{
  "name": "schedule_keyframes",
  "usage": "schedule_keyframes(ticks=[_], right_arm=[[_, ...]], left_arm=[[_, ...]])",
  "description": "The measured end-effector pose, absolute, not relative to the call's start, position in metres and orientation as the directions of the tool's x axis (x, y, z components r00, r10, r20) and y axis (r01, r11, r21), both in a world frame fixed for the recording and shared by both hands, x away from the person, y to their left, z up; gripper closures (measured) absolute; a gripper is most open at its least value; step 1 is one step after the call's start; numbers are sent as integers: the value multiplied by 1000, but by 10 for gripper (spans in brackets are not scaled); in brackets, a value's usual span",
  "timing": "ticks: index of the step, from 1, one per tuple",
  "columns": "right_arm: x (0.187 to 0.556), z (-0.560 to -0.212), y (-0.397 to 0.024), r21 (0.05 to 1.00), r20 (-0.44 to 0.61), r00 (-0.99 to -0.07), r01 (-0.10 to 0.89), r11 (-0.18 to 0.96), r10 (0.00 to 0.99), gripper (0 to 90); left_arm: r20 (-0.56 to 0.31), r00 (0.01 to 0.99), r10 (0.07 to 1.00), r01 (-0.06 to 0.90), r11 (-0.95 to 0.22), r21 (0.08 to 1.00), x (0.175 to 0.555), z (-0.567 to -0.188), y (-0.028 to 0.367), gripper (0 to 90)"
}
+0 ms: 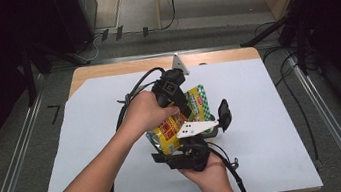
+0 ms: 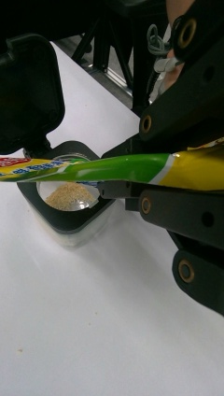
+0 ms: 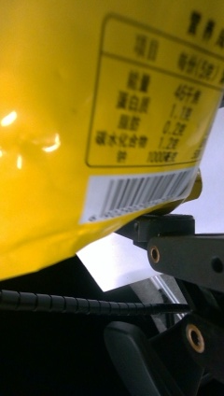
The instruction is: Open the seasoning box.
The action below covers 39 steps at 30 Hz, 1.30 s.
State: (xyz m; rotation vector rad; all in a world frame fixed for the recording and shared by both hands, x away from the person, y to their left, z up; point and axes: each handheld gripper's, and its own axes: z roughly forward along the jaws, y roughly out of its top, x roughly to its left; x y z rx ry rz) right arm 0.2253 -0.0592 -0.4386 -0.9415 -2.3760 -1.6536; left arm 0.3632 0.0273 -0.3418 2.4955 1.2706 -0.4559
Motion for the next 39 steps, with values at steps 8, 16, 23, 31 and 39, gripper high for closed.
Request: schedule_keyframes(ticks=[8,16,23,31,39], right_arm=[[226,-436,-60,818,418,-805,535,212,420,656],[227,-434,-65,815,445,-791,552,176,419,663],[228,-433,-66,811,466,-787,563,161,405,663],[228,-430,-66,818,448,-795,549,173,408,657],[224,-428,-62,838,370,-812,501,215,452,619]], left_arm=[[-421,550,722,822,-558,115,367,-340,26,875],[-453,564,690,808,-575,129,371,-341,27,870],[-455,572,683,800,-587,124,373,-341,29,856],[-474,535,699,825,-554,114,374,-341,31,869],[-494,496,714,847,-523,96,379,-347,37,875]])
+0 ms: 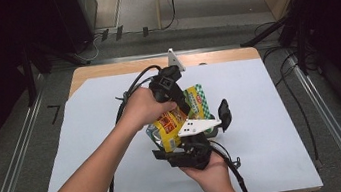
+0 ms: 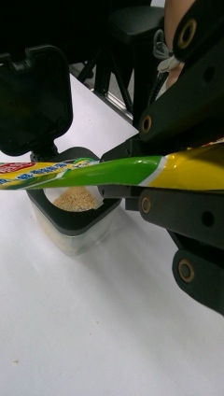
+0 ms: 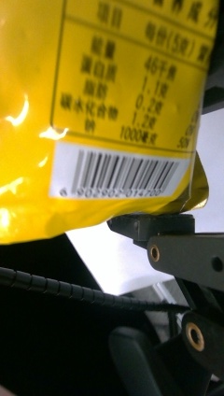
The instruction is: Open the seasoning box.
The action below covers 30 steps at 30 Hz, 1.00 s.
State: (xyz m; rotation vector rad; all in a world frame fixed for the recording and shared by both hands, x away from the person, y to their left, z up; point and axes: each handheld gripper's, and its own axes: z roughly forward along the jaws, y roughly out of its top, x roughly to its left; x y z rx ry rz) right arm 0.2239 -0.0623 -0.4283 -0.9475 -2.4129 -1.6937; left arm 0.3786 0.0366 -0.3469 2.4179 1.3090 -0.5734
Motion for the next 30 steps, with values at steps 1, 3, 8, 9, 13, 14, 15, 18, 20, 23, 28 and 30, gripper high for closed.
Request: schedule_keyframes(ticks=[1,3,8,9,13,14,15,18,20,23,28,30], right_arm=[[223,-428,-61,841,355,-814,493,224,459,616],[223,-428,-60,842,345,-816,487,231,464,618],[223,-428,-61,838,348,-809,495,229,473,631],[223,-428,-61,839,347,-809,494,228,474,633],[223,-428,-62,837,364,-804,504,213,471,639],[224,-428,-62,837,365,-804,504,211,470,639],[224,-428,-62,836,368,-802,506,210,470,639],[223,-428,-62,837,368,-803,506,209,469,637],[223,-428,-62,837,369,-803,506,209,467,634],[223,-429,-61,838,366,-806,503,212,466,625],[224,-430,-60,836,366,-805,505,214,467,623],[225,-430,-60,833,375,-802,511,210,464,631]], left_arm=[[-496,494,714,849,-520,96,379,-347,37,875],[-499,489,715,851,-517,94,379,-348,38,876],[-501,494,711,849,-518,103,379,-348,37,875],[-502,494,710,849,-518,103,379,-348,37,874],[-507,494,706,849,-517,107,380,-348,38,870],[-510,491,706,851,-515,106,380,-348,38,869],[-510,492,706,850,-516,106,380,-348,38,869],[-510,490,706,852,-512,109,380,-348,39,869],[-511,486,709,854,-509,106,380,-349,39,869],[-505,481,716,858,-504,102,381,-350,39,868],[-500,476,724,861,-498,99,381,-349,39,867],[-499,474,726,863,-495,99,381,-348,39,865]])
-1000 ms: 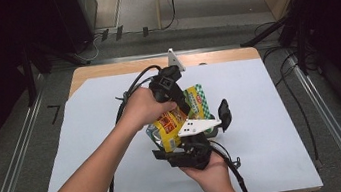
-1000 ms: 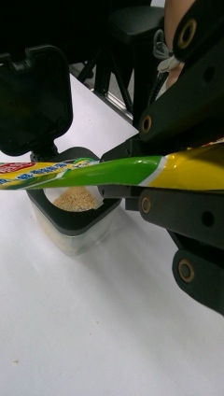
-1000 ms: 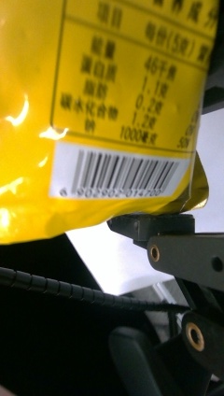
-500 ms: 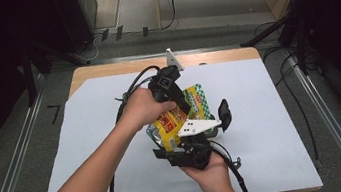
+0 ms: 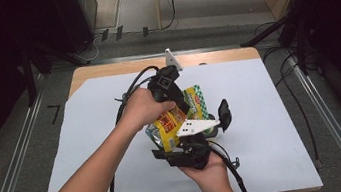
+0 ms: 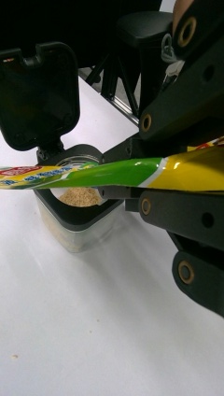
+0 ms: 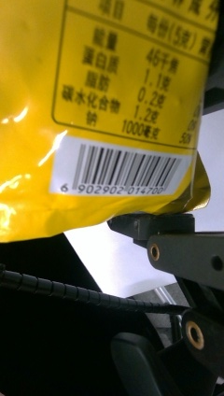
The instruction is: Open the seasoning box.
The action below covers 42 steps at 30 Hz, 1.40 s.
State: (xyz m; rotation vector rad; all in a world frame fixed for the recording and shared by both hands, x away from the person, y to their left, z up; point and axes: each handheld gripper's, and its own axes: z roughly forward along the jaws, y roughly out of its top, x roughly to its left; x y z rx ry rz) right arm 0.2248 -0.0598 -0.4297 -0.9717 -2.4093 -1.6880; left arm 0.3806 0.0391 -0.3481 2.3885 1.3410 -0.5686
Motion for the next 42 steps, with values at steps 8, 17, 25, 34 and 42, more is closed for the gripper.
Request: schedule_keyframes(ticks=[8,17,25,34,42], right_arm=[[226,-431,-56,831,391,-796,521,194,461,633],[227,-430,-52,836,377,-798,511,197,470,636],[229,-430,-53,840,370,-803,504,202,467,634],[230,-430,-50,846,350,-815,486,217,462,604],[230,-430,-49,842,349,-815,489,227,463,636]], left_arm=[[-488,480,729,861,-497,104,380,-346,41,863],[-495,477,726,866,-484,124,379,-344,47,864],[-503,469,725,871,-473,131,381,-344,49,863],[-506,462,728,876,-462,135,382,-344,53,863],[-508,456,731,880,-457,133,381,-345,55,857]])
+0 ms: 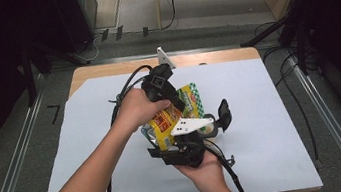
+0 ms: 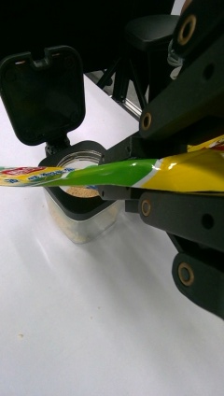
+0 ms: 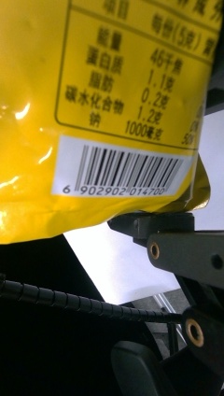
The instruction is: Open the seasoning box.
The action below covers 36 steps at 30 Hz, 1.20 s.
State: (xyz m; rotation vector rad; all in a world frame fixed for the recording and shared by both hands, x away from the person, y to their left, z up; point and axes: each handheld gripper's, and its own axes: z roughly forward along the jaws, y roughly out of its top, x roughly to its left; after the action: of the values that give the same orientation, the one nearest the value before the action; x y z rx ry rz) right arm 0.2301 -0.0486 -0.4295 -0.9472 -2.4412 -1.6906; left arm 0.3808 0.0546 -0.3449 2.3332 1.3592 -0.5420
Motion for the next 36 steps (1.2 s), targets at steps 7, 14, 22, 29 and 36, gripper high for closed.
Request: schedule_keyframes(ticks=[7,14,22,29,36], right_arm=[[230,-430,-49,841,358,-812,495,219,460,643],[231,-431,-50,838,366,-810,501,217,458,644],[231,-431,-49,839,361,-814,496,222,456,644],[231,-432,-49,836,362,-813,500,226,456,644],[232,-432,-49,837,357,-816,495,231,454,644]], left_arm=[[-505,464,728,875,-466,133,380,-346,55,857],[-509,459,728,877,-462,131,380,-348,55,851],[-509,459,728,878,-461,133,379,-347,56,850],[-515,459,724,878,-459,137,380,-348,57,850],[-519,457,722,878,-459,135,380,-349,58,850]])
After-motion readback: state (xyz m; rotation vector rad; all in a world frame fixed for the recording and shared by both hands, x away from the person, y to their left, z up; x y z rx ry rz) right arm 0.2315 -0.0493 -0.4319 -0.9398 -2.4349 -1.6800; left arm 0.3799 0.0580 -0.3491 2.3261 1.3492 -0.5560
